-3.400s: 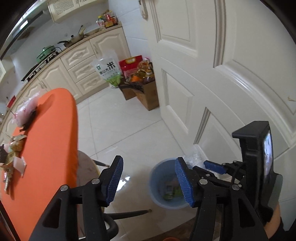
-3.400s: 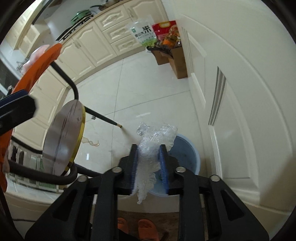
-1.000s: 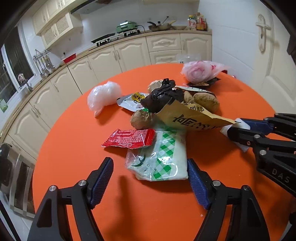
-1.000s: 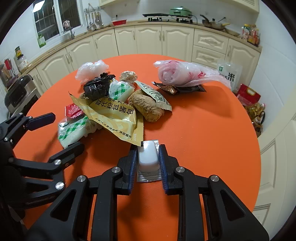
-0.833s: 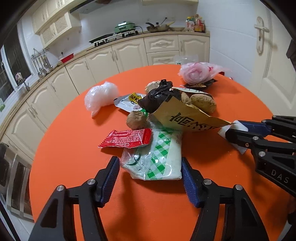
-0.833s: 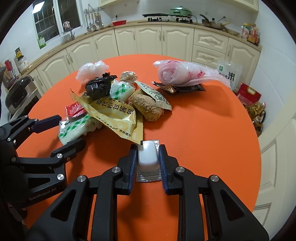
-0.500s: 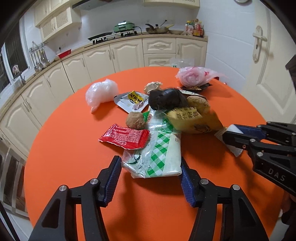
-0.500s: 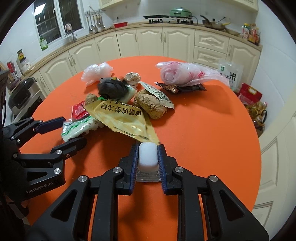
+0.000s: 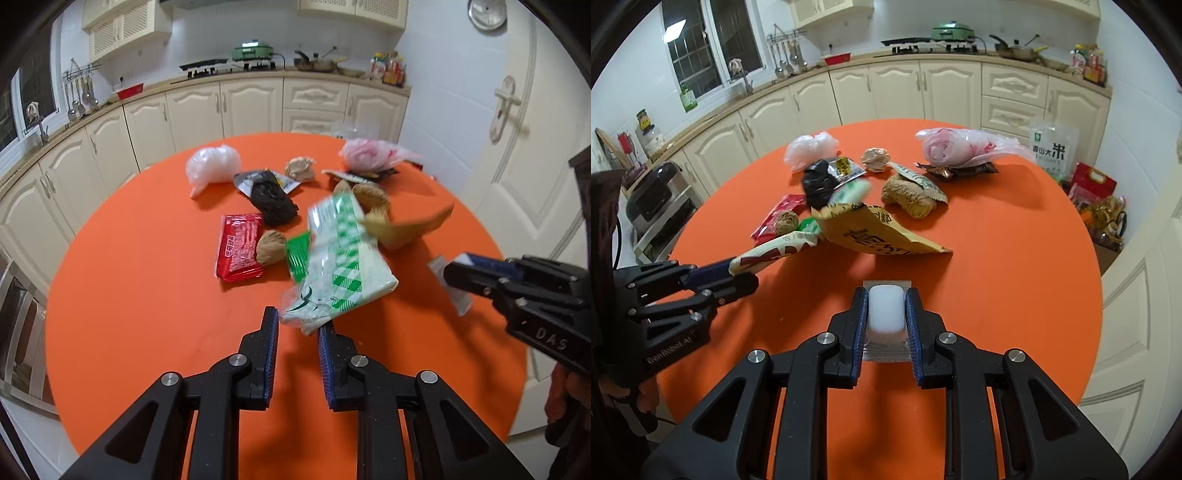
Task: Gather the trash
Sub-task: 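Grasp the white-red snack wrapper with the left tool, holding the cup in the right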
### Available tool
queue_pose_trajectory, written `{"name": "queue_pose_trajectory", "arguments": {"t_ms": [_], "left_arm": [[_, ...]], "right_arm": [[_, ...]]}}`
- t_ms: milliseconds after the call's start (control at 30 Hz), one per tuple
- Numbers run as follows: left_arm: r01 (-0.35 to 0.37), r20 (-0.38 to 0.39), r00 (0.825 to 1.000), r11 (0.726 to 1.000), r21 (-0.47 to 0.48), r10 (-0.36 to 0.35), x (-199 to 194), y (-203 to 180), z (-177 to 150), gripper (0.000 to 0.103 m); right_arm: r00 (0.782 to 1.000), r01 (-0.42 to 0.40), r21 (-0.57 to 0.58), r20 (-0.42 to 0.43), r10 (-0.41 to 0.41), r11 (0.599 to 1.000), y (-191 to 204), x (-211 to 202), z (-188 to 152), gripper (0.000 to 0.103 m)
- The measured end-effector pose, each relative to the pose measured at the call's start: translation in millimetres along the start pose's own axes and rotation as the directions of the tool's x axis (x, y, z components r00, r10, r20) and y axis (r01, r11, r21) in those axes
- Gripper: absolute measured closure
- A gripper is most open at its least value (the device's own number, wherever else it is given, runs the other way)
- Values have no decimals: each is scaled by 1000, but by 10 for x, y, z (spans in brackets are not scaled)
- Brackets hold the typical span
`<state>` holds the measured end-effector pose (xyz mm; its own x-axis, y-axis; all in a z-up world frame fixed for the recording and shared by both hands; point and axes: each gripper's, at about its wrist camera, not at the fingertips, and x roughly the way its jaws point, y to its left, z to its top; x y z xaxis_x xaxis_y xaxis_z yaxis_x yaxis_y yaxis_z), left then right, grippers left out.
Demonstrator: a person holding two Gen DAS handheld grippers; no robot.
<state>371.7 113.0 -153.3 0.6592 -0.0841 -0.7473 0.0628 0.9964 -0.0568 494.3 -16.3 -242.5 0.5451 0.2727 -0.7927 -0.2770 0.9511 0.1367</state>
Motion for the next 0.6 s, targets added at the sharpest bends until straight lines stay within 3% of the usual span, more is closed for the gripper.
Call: {"name": "queue_pose_trajectory", "arguments": {"t_ms": [267,467,600], "left_arm": [[58,8,998,998,-16,-58,-488,17,-333,87],[73,-5,997,997,30,-73,-537,-118,-498,80],[46,43,998,995,84,-50,-530,-260,-507,57]], "right_arm": [[999,-35,-10,13,35,999,184,-226,-89,84],[999,-42,-20,-12,42,999,327,-189,-242,84],[998,-49,-14,-35,48,999,376,-145,-345,84]]}}
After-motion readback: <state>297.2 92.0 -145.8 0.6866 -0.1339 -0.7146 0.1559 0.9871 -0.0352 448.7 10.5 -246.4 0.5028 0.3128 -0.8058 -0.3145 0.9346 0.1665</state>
